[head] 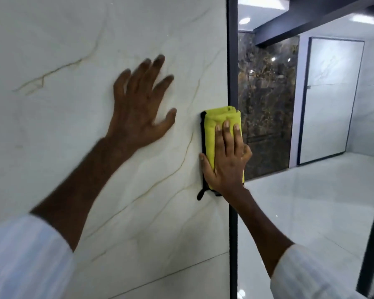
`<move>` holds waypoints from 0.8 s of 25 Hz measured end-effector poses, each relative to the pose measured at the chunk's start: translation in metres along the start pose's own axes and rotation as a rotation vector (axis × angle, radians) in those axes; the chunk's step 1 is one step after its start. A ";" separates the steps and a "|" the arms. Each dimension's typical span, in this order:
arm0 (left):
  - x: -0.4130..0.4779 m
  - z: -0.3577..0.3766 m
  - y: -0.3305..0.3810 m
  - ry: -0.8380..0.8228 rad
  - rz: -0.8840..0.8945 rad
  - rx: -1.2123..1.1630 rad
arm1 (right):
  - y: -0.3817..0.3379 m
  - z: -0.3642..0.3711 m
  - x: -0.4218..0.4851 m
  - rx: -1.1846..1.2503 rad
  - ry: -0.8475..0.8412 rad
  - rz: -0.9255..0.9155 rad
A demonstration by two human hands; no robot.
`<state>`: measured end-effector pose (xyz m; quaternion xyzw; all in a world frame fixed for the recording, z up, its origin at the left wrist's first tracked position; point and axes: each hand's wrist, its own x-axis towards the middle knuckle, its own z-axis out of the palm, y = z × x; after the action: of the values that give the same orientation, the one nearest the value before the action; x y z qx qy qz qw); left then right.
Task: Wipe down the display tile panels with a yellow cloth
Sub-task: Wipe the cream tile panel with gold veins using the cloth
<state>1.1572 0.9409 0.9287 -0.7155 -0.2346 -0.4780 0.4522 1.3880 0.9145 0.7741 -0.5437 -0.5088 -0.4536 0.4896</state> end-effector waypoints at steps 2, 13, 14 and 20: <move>-0.058 -0.002 0.033 -0.021 0.009 -0.046 | -0.001 -0.003 0.019 0.007 -0.012 0.007; -0.143 0.030 0.067 -0.165 0.099 0.092 | 0.002 0.003 -0.011 0.022 -0.005 0.025; -0.144 0.030 0.068 -0.156 0.097 0.092 | 0.003 0.006 -0.035 0.020 -0.019 0.025; -0.145 0.029 0.068 -0.172 0.093 0.113 | 0.014 0.012 -0.162 0.088 -0.106 0.006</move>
<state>1.1605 0.9472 0.7661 -0.7374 -0.2656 -0.3796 0.4915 1.3900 0.9087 0.6109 -0.5465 -0.5519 -0.4000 0.4866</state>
